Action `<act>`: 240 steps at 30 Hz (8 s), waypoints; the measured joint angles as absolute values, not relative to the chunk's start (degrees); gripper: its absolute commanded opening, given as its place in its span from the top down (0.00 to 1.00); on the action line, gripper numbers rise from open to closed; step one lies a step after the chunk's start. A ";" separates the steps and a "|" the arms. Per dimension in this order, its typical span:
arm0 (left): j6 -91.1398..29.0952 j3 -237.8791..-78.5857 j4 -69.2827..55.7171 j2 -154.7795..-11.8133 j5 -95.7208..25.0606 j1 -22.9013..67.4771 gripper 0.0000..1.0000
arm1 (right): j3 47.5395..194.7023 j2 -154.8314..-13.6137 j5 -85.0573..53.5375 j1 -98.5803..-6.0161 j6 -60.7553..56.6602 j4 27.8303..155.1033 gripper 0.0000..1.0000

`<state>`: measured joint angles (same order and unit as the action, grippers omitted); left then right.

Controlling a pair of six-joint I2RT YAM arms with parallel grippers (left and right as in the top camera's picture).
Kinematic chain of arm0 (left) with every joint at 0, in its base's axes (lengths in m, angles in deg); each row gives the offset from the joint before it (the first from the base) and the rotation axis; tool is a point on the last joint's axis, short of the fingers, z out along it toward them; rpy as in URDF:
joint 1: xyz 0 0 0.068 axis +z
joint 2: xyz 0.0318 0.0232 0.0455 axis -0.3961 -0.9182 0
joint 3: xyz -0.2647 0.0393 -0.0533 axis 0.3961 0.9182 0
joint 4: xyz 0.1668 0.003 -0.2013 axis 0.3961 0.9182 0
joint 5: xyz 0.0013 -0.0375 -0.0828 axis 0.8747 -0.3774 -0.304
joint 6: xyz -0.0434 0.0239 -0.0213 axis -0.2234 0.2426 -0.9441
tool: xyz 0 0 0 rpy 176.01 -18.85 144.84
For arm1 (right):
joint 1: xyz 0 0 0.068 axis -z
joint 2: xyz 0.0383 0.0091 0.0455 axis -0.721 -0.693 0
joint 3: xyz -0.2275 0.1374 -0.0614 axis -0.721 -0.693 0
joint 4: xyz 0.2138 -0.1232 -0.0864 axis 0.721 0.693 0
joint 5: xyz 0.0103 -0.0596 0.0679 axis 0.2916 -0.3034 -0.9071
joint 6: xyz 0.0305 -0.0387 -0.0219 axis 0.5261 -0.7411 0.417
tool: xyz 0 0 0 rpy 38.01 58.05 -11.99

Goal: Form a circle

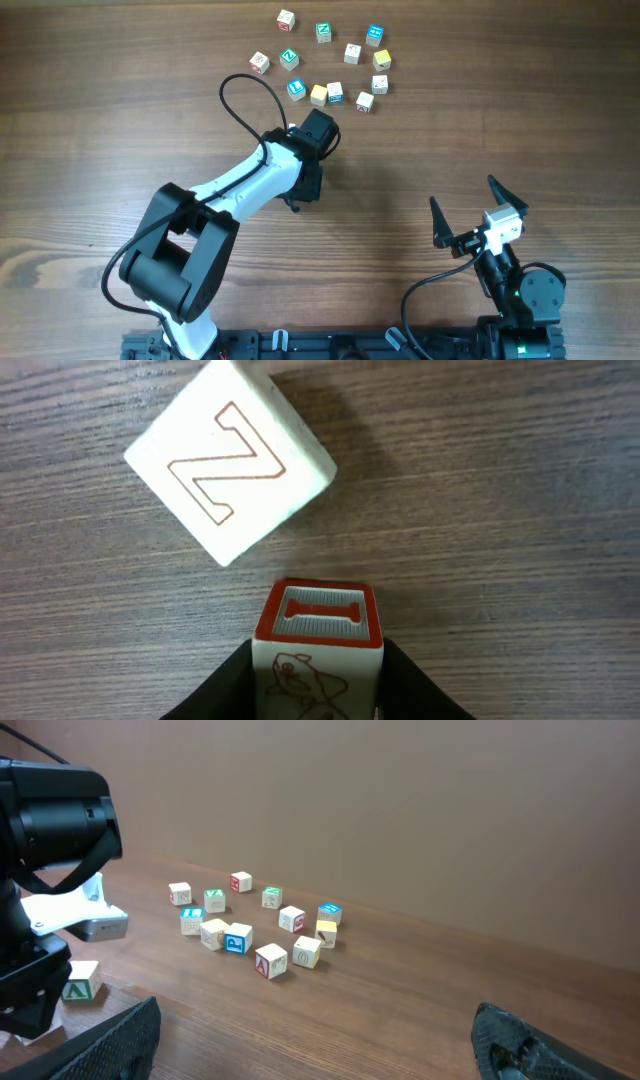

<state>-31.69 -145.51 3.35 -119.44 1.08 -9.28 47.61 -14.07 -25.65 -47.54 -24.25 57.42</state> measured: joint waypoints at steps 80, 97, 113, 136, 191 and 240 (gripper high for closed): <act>-31.08 -152.53 8.38 -115.07 2.33 -6.73 0.26 | 47.61 -14.07 -25.65 -47.54 -24.25 57.42 0.01; -38.25 -156.70 -3.76 -113.38 0.76 11.81 0.96 | 47.61 -14.07 -25.67 -47.54 -24.25 57.42 0.00; -38.40 -156.62 -4.15 -124.09 -13.23 11.72 0.96 | 47.61 -14.07 -25.65 -47.54 -24.25 57.42 0.00; -38.42 -152.75 -4.35 -124.22 -15.13 8.18 0.96 | 47.61 -14.07 -25.67 -47.54 -24.28 57.42 0.00; -38.42 -152.75 0.57 -124.22 -15.07 8.18 0.96 | 47.61 -14.07 -25.65 -47.54 -24.28 57.42 0.00; -41.44 -152.53 2.19 -124.33 -9.06 22.98 0.00 | 136.67 -85.44 -35.18 -47.59 -10.68 115.74 0.00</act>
<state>-41.44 -152.53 2.19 -124.33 -9.06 22.98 136.67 -85.44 -35.18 -47.59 -10.68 115.74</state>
